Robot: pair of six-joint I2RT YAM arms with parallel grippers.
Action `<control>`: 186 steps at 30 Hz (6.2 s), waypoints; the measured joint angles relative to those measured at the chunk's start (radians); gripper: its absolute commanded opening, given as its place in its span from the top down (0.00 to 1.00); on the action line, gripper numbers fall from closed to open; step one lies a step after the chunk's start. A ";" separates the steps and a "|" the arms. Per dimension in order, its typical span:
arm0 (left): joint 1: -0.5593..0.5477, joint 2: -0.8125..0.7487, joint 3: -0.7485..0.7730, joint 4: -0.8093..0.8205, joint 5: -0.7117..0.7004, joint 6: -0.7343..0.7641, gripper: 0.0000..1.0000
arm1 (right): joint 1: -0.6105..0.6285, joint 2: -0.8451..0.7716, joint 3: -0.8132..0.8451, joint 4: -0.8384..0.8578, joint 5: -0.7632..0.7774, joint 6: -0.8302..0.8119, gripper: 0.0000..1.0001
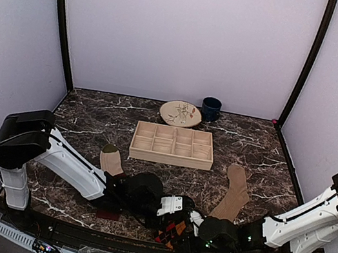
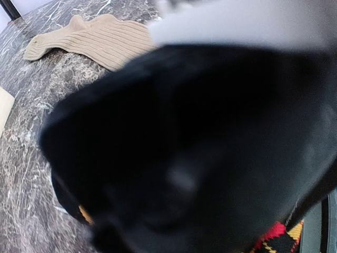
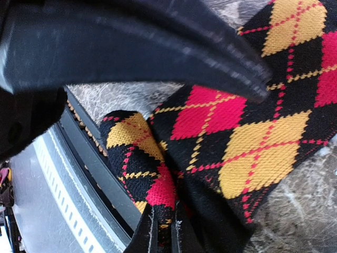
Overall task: Roll the socks
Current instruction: Roll the sock at the center of the board.
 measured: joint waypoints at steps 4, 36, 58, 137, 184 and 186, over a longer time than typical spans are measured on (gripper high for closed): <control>0.031 0.029 0.037 -0.015 0.033 -0.001 1.00 | -0.022 0.000 -0.002 -0.005 -0.020 0.006 1.00; 0.209 0.131 0.147 -0.070 0.100 -0.048 1.00 | -0.206 0.006 0.073 -0.112 -0.113 -0.160 1.00; 0.332 0.156 0.198 -0.093 0.101 -0.047 0.95 | -0.434 0.091 0.131 -0.041 -0.432 -0.238 1.00; -0.140 0.022 -0.262 0.407 -0.463 0.257 0.71 | -0.561 0.263 0.159 0.083 -0.766 -0.138 0.97; -0.145 0.083 -0.188 0.402 -0.525 0.281 0.66 | -0.571 0.264 0.186 0.020 -0.771 -0.154 0.95; -0.142 0.084 -0.183 0.393 -0.517 0.267 0.65 | -0.571 0.264 0.188 0.017 -0.771 -0.156 0.95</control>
